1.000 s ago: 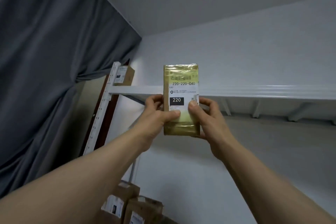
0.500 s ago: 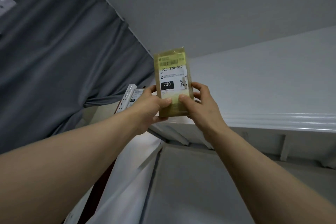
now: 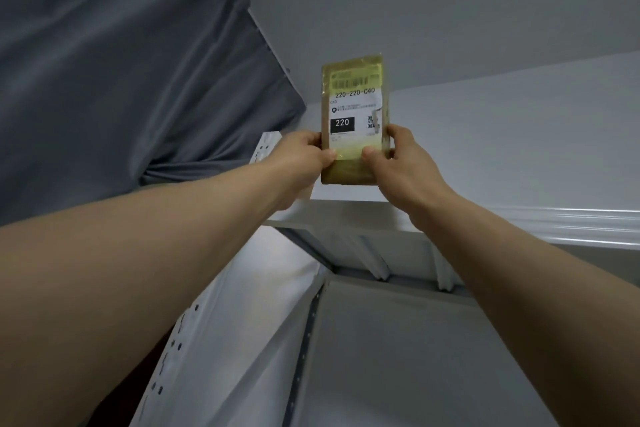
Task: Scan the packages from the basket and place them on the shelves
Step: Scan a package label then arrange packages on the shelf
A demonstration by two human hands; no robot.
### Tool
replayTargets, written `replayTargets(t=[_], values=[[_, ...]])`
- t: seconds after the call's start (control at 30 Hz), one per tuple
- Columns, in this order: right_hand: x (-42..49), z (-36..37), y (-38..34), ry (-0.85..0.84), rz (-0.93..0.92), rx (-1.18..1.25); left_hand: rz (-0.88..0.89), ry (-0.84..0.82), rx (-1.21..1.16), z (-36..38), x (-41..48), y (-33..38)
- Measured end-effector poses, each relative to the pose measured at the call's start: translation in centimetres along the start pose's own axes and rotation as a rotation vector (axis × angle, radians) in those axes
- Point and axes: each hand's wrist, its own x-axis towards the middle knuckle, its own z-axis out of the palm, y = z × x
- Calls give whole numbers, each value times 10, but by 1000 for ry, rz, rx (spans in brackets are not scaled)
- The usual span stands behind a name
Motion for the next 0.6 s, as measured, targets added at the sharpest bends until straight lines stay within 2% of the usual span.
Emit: replayTargets(t=[0.27,0.47,0.6], values=[[42,62,10,-2,205,-252,71,-76,234,-23,60,-59],[56,79,18,45,265,-382,222,16,572,-27,77,-85],[65,95,18,39,281,-432,203,35,628,-41,78,-102]])
